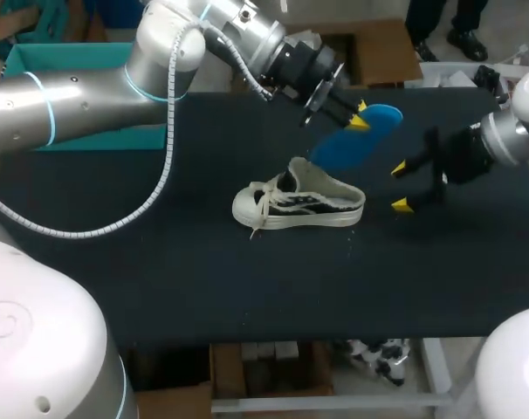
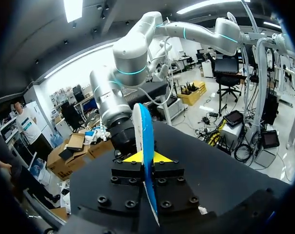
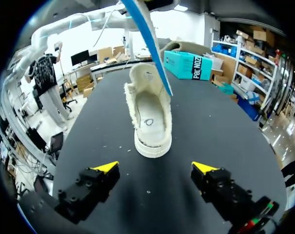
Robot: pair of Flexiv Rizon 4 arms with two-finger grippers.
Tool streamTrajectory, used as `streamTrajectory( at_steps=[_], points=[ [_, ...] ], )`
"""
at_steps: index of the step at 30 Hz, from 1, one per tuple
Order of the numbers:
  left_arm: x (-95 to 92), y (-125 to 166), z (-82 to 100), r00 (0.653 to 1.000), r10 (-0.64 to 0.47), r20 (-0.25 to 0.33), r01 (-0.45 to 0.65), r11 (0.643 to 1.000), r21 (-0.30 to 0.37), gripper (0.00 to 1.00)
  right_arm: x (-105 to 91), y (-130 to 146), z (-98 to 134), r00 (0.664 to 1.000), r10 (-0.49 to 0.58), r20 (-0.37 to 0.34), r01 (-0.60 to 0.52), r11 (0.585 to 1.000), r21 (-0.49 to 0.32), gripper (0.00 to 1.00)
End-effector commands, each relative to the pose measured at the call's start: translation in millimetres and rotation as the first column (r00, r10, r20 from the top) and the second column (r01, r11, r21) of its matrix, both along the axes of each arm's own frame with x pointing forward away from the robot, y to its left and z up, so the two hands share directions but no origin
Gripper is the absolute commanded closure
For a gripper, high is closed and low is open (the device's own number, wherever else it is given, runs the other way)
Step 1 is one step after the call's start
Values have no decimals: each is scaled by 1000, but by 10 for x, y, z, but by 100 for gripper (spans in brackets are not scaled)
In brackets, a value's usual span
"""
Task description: Open the shoe tongue, take the insole out of the shoe, put the insole back into the shoe, and pack the shoe into the shoebox
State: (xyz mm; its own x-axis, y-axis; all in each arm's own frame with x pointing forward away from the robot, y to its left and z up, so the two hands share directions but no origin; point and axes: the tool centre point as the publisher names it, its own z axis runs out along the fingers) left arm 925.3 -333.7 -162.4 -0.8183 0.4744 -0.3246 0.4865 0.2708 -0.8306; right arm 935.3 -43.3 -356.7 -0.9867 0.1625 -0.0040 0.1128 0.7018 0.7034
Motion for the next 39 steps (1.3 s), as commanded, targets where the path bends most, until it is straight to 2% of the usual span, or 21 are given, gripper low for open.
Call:
streamTrajectory(
  at_steps=[1,3,5,9,16,20,23,26,30,35,39],
  points=[
    [-131,318,53,997,82,9,-79,981,-175,100,136,-9,68,999,34,-30,-35,999,-24,0],
    [-176,417,136,995,100,12,-94,969,-228,100,174,8,104,998,47,-32,-48,998,-41,0],
    [-223,509,227,994,109,-11,-107,947,-302,100,203,28,130,998,56,-39,-58,996,-60,0],
    [-291,664,437,993,121,-16,-117,911,-396,100,252,94,199,996,69,-54,-75,991,-111,0],
    [-380,897,759,976,217,-10,-201,883,-424,100,323,295,358,993,85,-82,-102,969,-226,0],
    [-435,1140,893,964,265,0,-237,863,-446,100,350,421,441,993,78,-86,-101,948,-302,0],
    [-480,1379,975,947,322,-4,-286,835,-469,100,351,513,493,994,75,-84,-99,933,-346,0],
    [-515,1650,1018,931,362,-41,-332,799,-501,100,336,608,525,994,68,-83,-95,918,-384,0],
    [-587,2014,1030,900,432,-58,-397,756,-521,100,304,789,539,996,41,-79,-72,895,-441,0],
    [-688,2370,993,863,497,-96,-467,709,-528,100,249,1040,509,998,11,-55,-36,876,-481,0],
    [-762,2646,936,834,539,-120,-513,675,-530,100,247,1270,443,998,6,-61,-37,845,-534,0]
  ],
)
